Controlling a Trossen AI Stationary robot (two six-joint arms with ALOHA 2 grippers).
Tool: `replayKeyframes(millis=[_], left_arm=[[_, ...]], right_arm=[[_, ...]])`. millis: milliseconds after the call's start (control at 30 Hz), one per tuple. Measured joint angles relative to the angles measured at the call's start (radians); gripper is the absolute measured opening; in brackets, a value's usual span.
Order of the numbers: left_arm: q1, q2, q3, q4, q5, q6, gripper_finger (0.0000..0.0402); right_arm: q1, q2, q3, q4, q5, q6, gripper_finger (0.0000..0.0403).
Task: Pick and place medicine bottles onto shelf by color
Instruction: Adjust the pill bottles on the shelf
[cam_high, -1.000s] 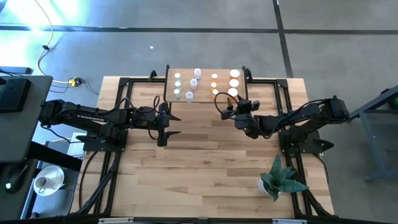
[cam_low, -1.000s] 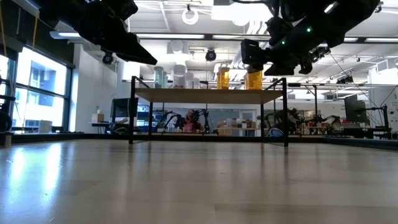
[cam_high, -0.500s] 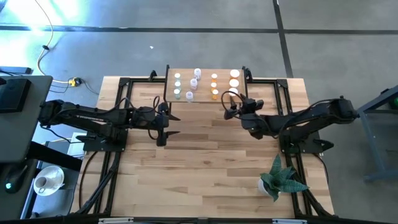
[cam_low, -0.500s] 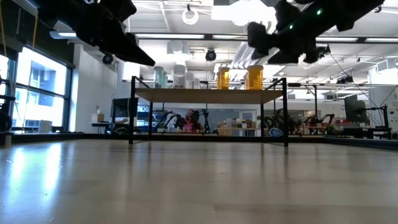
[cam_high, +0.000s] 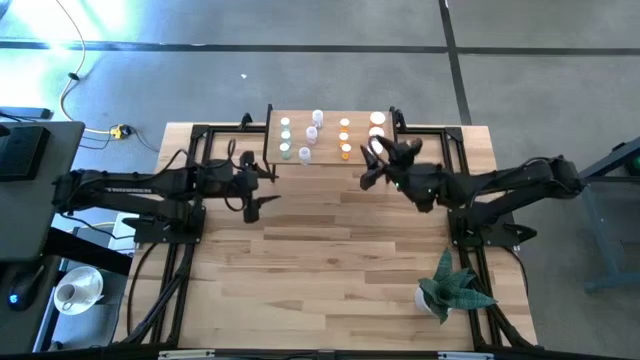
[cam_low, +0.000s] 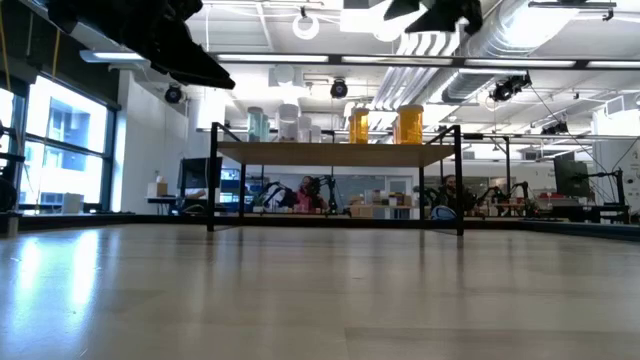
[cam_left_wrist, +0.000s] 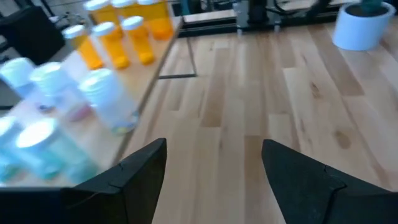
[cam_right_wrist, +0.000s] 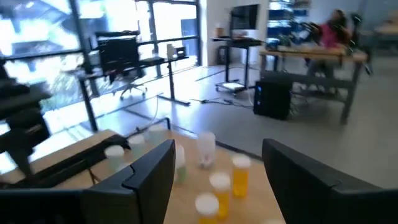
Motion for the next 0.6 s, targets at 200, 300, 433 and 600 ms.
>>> replayKeyframes(millis=[200, 300, 433, 600], left_arm=[[0.056, -0.03, 0.0, -0.055, 0.0, -0.001, 0.0255], [0.074, -0.03, 0.0, -0.084, 0.0, -0.003, 0.0255], [0.081, -0.03, 0.0, -0.093, 0.0, -0.004, 0.0255], [0.08, -0.03, 0.0, -0.093, 0.002, -0.004, 0.0255]], right_arm=[[-0.105, 0.004, 0.212, -0.397, -0.232, 0.097, 0.0232], [-0.164, 0.022, 0.276, -0.525, -0.401, 0.149, 0.0232], [-0.246, 0.048, 0.322, -0.562, -0.575, 0.223, 0.0232], [-0.343, 0.087, 0.333, -0.57, -0.731, 0.335, 0.0232]])
